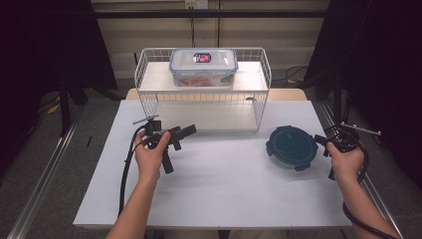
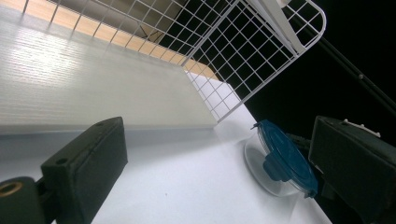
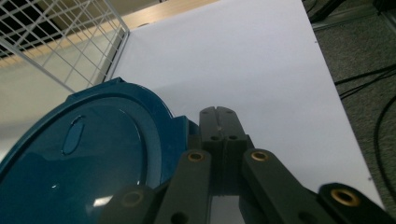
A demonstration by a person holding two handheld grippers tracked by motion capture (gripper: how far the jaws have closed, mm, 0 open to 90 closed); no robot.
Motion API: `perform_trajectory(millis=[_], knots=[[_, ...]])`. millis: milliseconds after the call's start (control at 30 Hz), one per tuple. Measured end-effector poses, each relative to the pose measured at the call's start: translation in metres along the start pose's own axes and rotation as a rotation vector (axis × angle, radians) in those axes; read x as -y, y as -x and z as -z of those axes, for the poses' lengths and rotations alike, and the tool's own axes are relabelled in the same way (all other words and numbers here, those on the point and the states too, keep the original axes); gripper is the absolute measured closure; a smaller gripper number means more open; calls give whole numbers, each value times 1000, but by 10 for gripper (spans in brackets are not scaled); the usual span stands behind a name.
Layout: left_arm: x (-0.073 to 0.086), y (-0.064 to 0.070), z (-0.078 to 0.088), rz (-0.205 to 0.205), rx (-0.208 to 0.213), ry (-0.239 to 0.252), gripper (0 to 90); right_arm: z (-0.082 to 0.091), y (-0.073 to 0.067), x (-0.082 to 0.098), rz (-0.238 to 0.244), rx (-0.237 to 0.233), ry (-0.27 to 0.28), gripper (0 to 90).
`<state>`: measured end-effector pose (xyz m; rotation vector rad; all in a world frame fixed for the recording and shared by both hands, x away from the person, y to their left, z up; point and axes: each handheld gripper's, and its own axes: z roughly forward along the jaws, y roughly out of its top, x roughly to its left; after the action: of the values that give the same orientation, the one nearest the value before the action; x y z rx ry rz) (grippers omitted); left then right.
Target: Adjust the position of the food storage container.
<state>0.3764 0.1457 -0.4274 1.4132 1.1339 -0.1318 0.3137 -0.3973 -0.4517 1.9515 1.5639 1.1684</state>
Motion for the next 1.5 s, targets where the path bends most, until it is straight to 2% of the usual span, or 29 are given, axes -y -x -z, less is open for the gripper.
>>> perform_trajectory(millis=[33,100,167,200,267,333,567,733,833,933,1100,1167,1333,1500], knots=[[0,0,-1,-8,-11,-2,42,1,-1,2,-4,1,2,900],[1,0,-3,-15,-6,-10,42,2,-4,5,6,5,11,900],[2,1,-4,-7,-6,-12,42,2,-7,8,-4,-6,16,900],[2,1,-5,-19,-1,-12,42,1,-9,9,0,-7,17,900],[2,3,-6,1,-3,-12,42,0,-14,11,0,-13,22,900],[2,2,-6,-7,1,-19,42,-1,-20,14,7,-27,17,900],[1,1,-5,-15,-6,-19,43,-11,-52,24,30,-91,-2,900],[1,2,-3,-19,-2,-24,43,-19,-77,30,74,-114,-12,900],[1,2,-2,-25,-12,-27,44,-23,-87,33,78,-130,-12,900],[2,2,-2,-17,-6,-28,47,-25,-93,35,85,-133,-11,900],[2,2,-3,-17,-19,-29,47,-28,-100,38,86,-154,-20,900],[2,1,-2,-20,-22,-29,47,-28,-102,39,104,-155,-18,900],[3,0,-1,-26,-27,-43,48,-27,-100,39,115,-155,-26,900],[3,0,-1,-20,-29,-36,48,-21,-97,40,118,-166,-37,900]])
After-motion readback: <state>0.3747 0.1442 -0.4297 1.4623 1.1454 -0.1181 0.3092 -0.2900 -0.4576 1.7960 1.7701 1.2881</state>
